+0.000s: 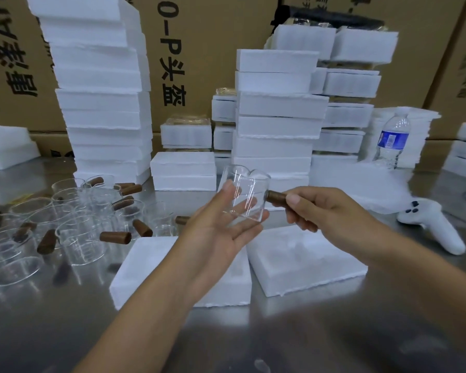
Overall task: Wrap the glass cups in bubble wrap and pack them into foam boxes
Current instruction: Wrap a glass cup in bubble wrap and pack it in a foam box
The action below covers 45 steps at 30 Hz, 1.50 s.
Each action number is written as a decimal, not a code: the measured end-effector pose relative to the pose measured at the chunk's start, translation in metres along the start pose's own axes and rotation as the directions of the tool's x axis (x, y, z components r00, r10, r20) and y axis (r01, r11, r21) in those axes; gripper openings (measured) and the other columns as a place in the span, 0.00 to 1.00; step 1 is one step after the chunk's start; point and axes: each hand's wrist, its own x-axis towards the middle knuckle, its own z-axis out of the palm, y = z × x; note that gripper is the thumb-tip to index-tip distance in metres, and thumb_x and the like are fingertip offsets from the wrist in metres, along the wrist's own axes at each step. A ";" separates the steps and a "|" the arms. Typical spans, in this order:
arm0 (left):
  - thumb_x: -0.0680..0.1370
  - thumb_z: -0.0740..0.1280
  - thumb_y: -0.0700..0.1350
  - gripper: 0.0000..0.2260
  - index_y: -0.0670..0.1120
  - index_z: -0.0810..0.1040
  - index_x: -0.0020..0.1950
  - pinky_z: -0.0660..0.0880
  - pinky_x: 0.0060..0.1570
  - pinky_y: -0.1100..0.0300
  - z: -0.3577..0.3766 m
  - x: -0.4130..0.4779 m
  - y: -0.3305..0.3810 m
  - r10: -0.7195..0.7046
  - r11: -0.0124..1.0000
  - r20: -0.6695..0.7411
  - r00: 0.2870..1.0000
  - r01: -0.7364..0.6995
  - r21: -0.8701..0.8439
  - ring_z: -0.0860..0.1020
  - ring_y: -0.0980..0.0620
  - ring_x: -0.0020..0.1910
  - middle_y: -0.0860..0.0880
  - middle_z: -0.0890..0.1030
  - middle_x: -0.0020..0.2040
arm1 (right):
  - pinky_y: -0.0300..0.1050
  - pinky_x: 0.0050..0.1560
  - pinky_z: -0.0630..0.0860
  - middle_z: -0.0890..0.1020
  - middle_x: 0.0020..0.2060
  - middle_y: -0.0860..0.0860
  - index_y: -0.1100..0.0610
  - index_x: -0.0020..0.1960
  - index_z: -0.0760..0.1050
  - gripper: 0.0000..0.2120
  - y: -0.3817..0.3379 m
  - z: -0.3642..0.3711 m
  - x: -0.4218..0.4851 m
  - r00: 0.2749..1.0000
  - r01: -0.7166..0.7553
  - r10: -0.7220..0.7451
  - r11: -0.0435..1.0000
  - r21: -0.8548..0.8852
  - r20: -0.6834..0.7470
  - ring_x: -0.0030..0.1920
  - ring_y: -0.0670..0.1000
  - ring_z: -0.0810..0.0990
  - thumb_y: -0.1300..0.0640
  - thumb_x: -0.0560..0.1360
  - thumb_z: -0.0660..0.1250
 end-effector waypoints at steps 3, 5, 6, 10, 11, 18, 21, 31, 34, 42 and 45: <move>0.67 0.68 0.53 0.26 0.41 0.75 0.62 0.80 0.51 0.53 0.003 0.002 -0.008 0.002 0.997 -0.052 0.999 -0.006 -0.083 0.83 0.43 0.52 0.43 0.84 0.52 | 0.27 0.34 0.68 0.80 0.31 0.42 0.49 0.46 0.80 0.09 0.006 -0.008 0.001 1.000 -0.006 0.007 1.000 -0.017 0.006 0.32 0.39 0.74 0.49 0.76 0.62; 0.68 0.68 0.52 0.24 0.42 0.76 0.60 0.79 0.53 0.51 -0.002 0.003 -0.009 0.020 0.992 -0.083 0.996 -0.030 -0.123 0.83 0.43 0.51 0.43 0.84 0.51 | 0.26 0.34 0.69 0.82 0.32 0.43 0.49 0.49 0.80 0.09 0.014 -0.017 0.004 0.999 -0.033 0.033 0.999 -0.001 -0.019 0.33 0.38 0.77 0.47 0.74 0.64; 0.68 0.68 0.52 0.22 0.43 0.76 0.59 0.78 0.53 0.51 -0.006 0.004 -0.008 0.034 0.989 -0.101 0.994 -0.049 -0.142 0.83 0.43 0.52 0.43 0.84 0.51 | 0.26 0.34 0.70 0.82 0.33 0.43 0.48 0.48 0.80 0.07 0.020 -0.023 0.006 0.997 -0.055 0.055 0.998 0.005 -0.047 0.33 0.38 0.77 0.49 0.74 0.65; 0.72 0.69 0.52 0.21 0.40 0.74 0.59 0.81 0.47 0.50 -0.020 0.006 0.002 0.061 0.955 -0.168 0.984 -0.106 -0.276 0.83 0.42 0.50 0.42 0.84 0.46 | 0.30 0.39 0.72 0.82 0.41 0.47 0.50 0.45 0.80 0.04 0.059 -0.053 0.022 0.952 -0.207 0.168 0.970 -0.131 -0.258 0.39 0.43 0.78 0.55 0.76 0.66; 0.72 0.69 0.52 0.21 0.40 0.74 0.59 0.81 0.46 0.50 -0.021 0.007 0.003 0.065 0.946 -0.178 0.982 -0.117 -0.301 0.83 0.42 0.50 0.42 0.84 0.45 | 0.31 0.38 0.72 0.82 0.44 0.48 0.50 0.46 0.79 0.04 0.072 -0.063 0.028 0.928 -0.251 0.177 0.947 -0.199 -0.328 0.41 0.44 0.78 0.56 0.76 0.66; 0.72 0.68 0.52 0.13 0.43 0.85 0.37 0.81 0.46 0.51 -0.024 0.015 0.001 0.113 0.944 -0.211 0.971 -0.171 -0.281 0.83 0.44 0.47 0.44 0.84 0.42 | 0.48 0.62 0.67 0.73 0.66 0.55 0.55 0.71 0.65 0.23 0.144 -0.116 0.042 0.833 -0.426 0.161 0.797 -0.429 -0.529 0.63 0.56 0.71 0.63 0.77 0.62; 0.69 0.71 0.52 0.13 0.42 0.84 0.42 0.81 0.42 0.50 -0.026 0.018 0.001 0.121 0.943 -0.192 0.974 -0.173 -0.285 0.83 0.42 0.50 0.43 0.84 0.45 | 0.58 0.69 0.62 0.67 0.71 0.56 0.53 0.75 0.56 0.29 0.165 -0.117 0.038 0.845 -0.470 0.211 0.730 -0.495 -0.491 0.69 0.58 0.65 0.65 0.76 0.58; 0.55 0.83 0.52 0.35 0.43 0.78 0.59 0.80 0.46 0.49 -0.028 0.022 -0.002 0.122 0.962 -0.101 0.987 -0.143 -0.232 0.80 0.41 0.55 0.45 0.80 0.57 | 0.58 0.67 0.58 0.76 0.61 0.54 0.50 0.73 0.57 0.25 0.177 -0.105 0.051 0.815 -0.571 0.116 0.330 -0.752 -0.568 0.65 0.58 0.68 0.47 0.79 0.58; 0.55 0.82 0.52 0.26 0.45 0.82 0.49 0.80 0.46 0.50 -0.025 0.020 -0.001 0.139 0.969 -0.053 0.989 -0.147 -0.196 0.81 0.41 0.55 0.45 0.81 0.53 | 0.56 0.65 0.60 0.77 0.59 0.54 0.49 0.70 0.62 0.23 0.182 -0.104 0.058 0.808 -0.583 0.088 0.263 -0.768 -0.583 0.63 0.56 0.69 0.45 0.78 0.59; 0.51 0.84 0.50 0.27 0.42 0.84 0.45 0.80 0.45 0.51 -0.019 0.016 0.002 0.134 0.965 -0.046 0.990 -0.141 -0.220 0.81 0.41 0.53 0.42 0.82 0.50 | 0.54 0.59 0.63 0.79 0.46 0.54 0.54 0.53 0.79 0.12 0.170 -0.100 0.069 0.707 -0.670 -0.028 0.293 -0.682 -0.707 0.54 0.57 0.73 0.54 0.79 0.58; 0.53 0.83 0.50 0.22 0.42 0.85 0.42 0.80 0.46 0.51 -0.017 0.013 0.002 0.150 0.958 -0.027 0.988 -0.152 -0.241 0.82 0.41 0.52 0.42 0.82 0.48 | 0.54 0.56 0.66 0.79 0.51 0.59 0.59 0.53 0.78 0.13 0.146 -0.097 0.076 0.557 -0.657 -0.012 0.605 -0.449 -0.831 0.55 0.62 0.73 0.54 0.78 0.58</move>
